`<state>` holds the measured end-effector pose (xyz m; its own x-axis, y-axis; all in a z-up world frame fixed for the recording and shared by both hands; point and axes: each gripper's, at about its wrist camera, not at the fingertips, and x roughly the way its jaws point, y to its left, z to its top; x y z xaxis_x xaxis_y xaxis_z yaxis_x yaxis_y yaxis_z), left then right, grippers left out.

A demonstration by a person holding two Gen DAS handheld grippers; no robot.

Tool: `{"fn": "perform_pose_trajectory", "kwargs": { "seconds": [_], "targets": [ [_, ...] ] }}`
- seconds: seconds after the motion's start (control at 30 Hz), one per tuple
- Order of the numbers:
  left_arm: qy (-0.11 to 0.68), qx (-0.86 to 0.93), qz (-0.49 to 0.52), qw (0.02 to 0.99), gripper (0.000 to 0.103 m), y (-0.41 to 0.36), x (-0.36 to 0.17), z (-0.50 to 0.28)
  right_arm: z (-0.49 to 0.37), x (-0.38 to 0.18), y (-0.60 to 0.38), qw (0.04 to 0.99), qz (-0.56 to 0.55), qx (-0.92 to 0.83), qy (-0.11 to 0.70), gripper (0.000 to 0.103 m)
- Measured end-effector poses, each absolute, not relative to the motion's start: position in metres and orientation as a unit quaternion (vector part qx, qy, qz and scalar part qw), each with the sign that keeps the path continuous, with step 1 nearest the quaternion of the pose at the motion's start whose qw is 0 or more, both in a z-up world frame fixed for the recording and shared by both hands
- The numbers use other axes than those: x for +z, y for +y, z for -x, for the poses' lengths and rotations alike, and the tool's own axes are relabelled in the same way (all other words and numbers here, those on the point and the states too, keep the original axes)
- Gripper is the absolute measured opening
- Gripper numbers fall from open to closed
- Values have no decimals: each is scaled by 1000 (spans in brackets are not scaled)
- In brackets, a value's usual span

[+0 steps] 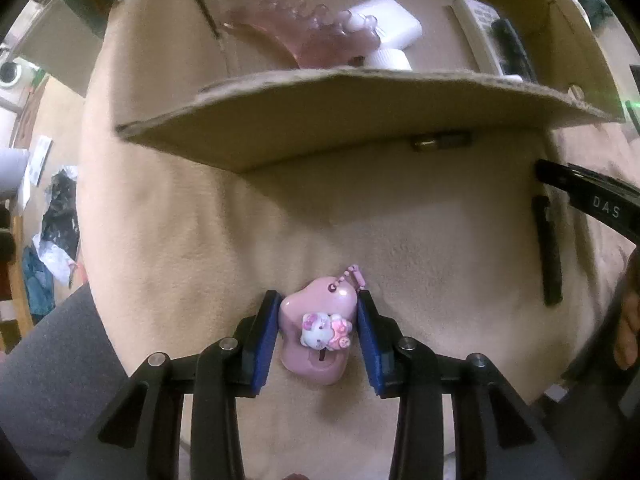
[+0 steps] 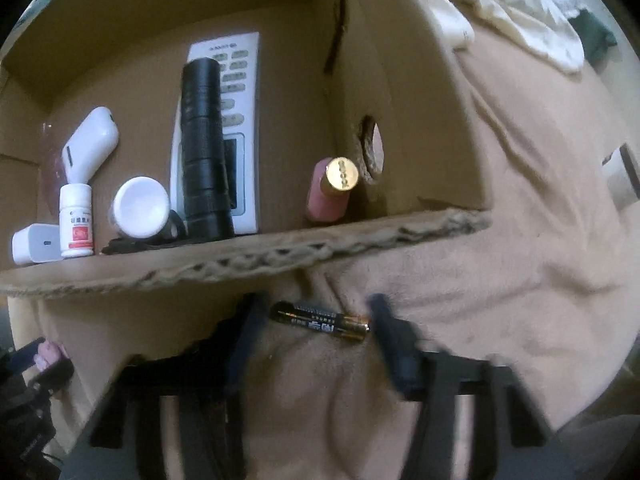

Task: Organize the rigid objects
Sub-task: 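Grasp the pink Hello Kitty case with the left tool while the right tool grasps the gold-tipped battery, then carry the pink case with the left tool while the right tool carries the battery into the box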

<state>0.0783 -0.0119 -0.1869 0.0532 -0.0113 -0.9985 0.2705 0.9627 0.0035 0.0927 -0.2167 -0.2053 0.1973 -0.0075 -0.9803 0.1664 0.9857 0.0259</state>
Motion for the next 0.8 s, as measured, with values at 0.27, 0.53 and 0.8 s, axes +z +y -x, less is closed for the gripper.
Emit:
{"fn": "perform_pose_trajectory", "kwargs": {
  "seconds": [0.27, 0.53, 0.8],
  "targets": [
    [647, -85, -87, 753, 35, 0, -164, -71, -72, -174, -256, 786, -140, -67, 598, 44],
    [595, -78, -45, 799, 35, 19, -109, -77, -45, -112, -277, 829, -179, -77, 525, 44],
    [537, -92, -28, 838, 35, -2, -42, -113, -66, -58, -260, 878, -138, -7, 458, 44]
  ]
}}
